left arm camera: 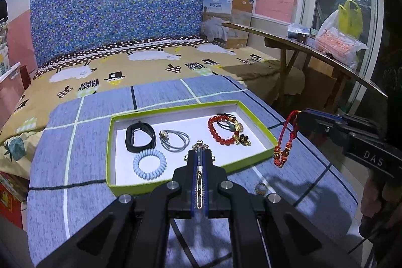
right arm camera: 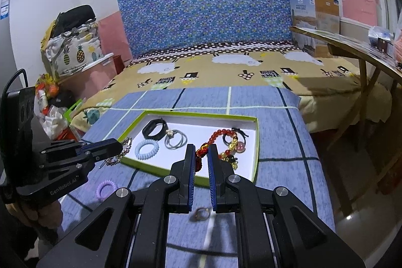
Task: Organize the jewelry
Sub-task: 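Carry the gold hairpin and red cord charm with both tools into the box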
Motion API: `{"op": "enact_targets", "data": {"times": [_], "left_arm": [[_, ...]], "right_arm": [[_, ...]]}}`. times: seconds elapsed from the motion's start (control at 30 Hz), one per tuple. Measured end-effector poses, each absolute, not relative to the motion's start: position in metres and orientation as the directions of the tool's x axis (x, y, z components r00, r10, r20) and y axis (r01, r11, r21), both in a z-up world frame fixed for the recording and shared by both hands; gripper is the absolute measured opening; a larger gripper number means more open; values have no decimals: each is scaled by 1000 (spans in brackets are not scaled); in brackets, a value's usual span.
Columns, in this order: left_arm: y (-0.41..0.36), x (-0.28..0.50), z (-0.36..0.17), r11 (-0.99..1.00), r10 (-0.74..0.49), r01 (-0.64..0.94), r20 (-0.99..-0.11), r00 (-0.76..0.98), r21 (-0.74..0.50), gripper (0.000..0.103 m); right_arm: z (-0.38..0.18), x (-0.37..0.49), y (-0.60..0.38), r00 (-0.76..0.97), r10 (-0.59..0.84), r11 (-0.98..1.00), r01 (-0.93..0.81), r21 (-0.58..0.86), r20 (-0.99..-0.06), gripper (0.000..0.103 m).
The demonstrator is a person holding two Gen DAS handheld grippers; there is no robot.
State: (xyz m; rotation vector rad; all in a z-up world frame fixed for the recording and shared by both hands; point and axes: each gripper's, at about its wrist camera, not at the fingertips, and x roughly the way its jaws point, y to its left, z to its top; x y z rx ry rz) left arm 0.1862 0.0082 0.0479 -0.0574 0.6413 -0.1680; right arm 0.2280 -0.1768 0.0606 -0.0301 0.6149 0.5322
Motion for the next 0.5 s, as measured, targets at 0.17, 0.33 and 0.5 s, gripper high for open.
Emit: {"op": "enact_targets", "data": {"times": [0.17, 0.33, 0.5], "left_arm": [[12, 204, 45, 987, -162, 121, -600, 784, -107, 4], [14, 219, 42, 987, -159, 117, -606, 779, -108, 4], [14, 233, 33, 987, -157, 114, -619, 770, -109, 4]], "right_arm": [[56, 246, -176, 690, 454, 875, -465, 136, -564, 10], [46, 263, -176, 690, 432, 887, -441, 136, -581, 10], [35, 280, -174, 685, 412, 898, -417, 140, -601, 10]]}}
